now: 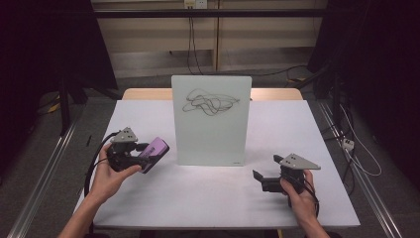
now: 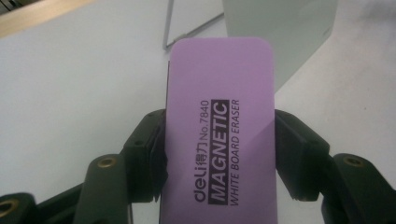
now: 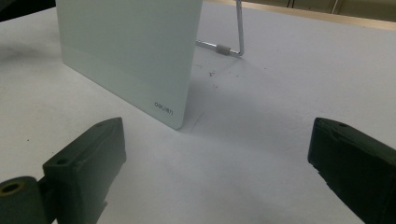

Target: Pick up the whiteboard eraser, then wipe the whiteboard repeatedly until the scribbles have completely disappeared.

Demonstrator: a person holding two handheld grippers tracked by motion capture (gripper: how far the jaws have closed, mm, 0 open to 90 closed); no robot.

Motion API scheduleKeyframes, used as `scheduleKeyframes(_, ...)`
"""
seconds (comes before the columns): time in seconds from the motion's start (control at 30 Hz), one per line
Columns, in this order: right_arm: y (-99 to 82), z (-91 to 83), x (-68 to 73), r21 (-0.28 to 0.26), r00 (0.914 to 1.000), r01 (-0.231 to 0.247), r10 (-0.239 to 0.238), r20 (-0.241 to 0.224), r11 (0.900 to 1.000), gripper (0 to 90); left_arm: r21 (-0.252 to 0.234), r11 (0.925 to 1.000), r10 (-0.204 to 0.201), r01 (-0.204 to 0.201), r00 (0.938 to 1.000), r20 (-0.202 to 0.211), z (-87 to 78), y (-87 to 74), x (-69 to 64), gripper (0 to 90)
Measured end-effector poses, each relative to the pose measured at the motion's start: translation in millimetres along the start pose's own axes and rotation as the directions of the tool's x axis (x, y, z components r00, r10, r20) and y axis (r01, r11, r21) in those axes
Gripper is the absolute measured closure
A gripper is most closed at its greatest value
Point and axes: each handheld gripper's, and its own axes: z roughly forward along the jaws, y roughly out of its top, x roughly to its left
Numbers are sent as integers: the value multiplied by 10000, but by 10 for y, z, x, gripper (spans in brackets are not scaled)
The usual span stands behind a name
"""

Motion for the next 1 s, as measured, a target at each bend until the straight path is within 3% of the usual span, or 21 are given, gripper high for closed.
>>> scheduleKeyframes(0.43, 6, 4, -27, -13, 9998, -87, 87, 171, 10000, 42, -1484, 9886, -271, 239, 9994, -195, -112, -6, -44, 405)
scheduleKeyframes(1.0, -6, -44, -19, -106, 10000, 22, -21, 84, 9999, 42, -2267, 9736, 100, -260, 9974, -713, -212, 236, -298, 406)
